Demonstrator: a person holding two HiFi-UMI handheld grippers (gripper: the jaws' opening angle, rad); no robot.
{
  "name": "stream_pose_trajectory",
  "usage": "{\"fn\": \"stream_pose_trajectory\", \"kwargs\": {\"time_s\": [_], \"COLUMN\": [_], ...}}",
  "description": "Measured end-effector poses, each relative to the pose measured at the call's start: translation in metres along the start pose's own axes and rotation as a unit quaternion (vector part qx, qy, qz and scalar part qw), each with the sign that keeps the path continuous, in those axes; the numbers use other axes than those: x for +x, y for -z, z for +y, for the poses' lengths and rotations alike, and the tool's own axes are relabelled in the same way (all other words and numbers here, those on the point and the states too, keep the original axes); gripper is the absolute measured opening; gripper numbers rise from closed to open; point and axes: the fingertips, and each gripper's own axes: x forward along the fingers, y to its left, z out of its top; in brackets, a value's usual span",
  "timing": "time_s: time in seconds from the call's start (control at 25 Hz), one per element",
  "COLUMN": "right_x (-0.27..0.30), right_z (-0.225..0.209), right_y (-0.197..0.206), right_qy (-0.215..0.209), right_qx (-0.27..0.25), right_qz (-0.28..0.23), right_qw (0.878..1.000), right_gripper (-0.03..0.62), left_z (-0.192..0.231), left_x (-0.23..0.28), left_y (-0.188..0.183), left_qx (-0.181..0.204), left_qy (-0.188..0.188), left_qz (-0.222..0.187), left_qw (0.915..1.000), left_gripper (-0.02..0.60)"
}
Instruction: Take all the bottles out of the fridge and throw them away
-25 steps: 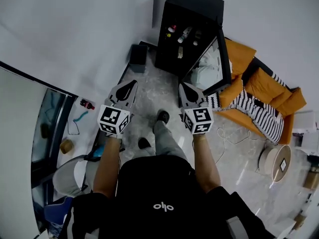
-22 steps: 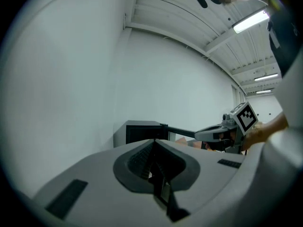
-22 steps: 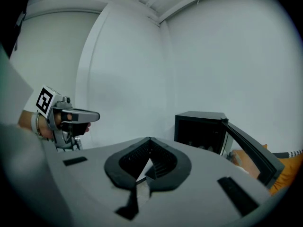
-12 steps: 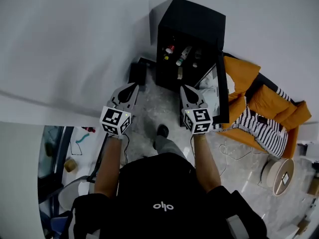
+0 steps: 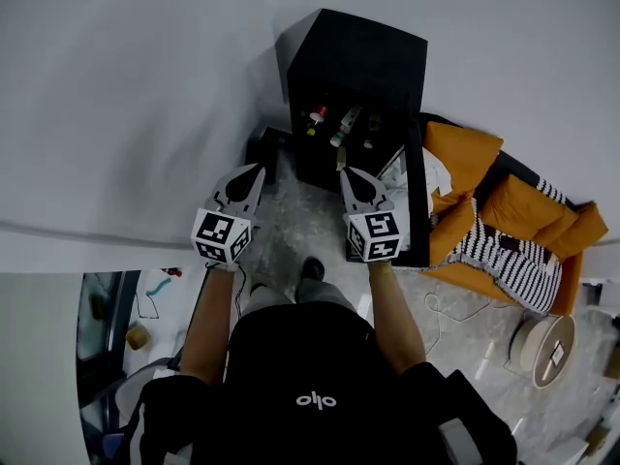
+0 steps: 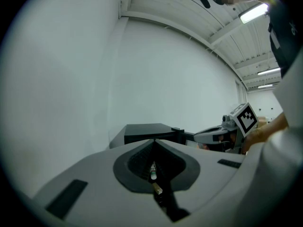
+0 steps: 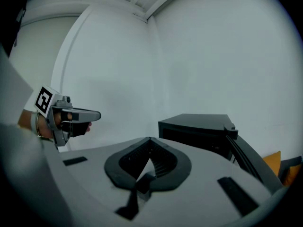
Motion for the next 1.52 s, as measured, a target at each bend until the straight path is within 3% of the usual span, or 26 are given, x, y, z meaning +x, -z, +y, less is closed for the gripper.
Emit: {"fn": "stream_pose_trajectory", "kwargs": {"time_s": [0.64, 1.2, 1.52], "right_x": [0.001, 0.076, 0.137], "right_z": [-0.012, 0.019, 0.015], "right_y": [0.007, 0.010, 0.039], "right_qy": [0.023, 0.035, 0.060], "right_qx": [0.006, -0.014, -0.010], "right_qz": [0.015, 0.025, 0.035], "right_qw": [1.000, 0.999, 0.998], "right_gripper": [0.003, 0.003, 0.003], "left_z": [0.004, 0.079, 0.116], "left_x": [0.034, 0.026, 0.048], "left_y": [0.006, 0.039, 0.076], "left_qx": [-0.010, -0.026, -0.036], "left_qy": [0.037, 0.054, 0.076], "left_qz": [-0.001, -0.008, 0.006], "left_qw": [0.9993, 0.9982, 0.9964], "left_gripper": [0.000, 0.000, 0.000]}}
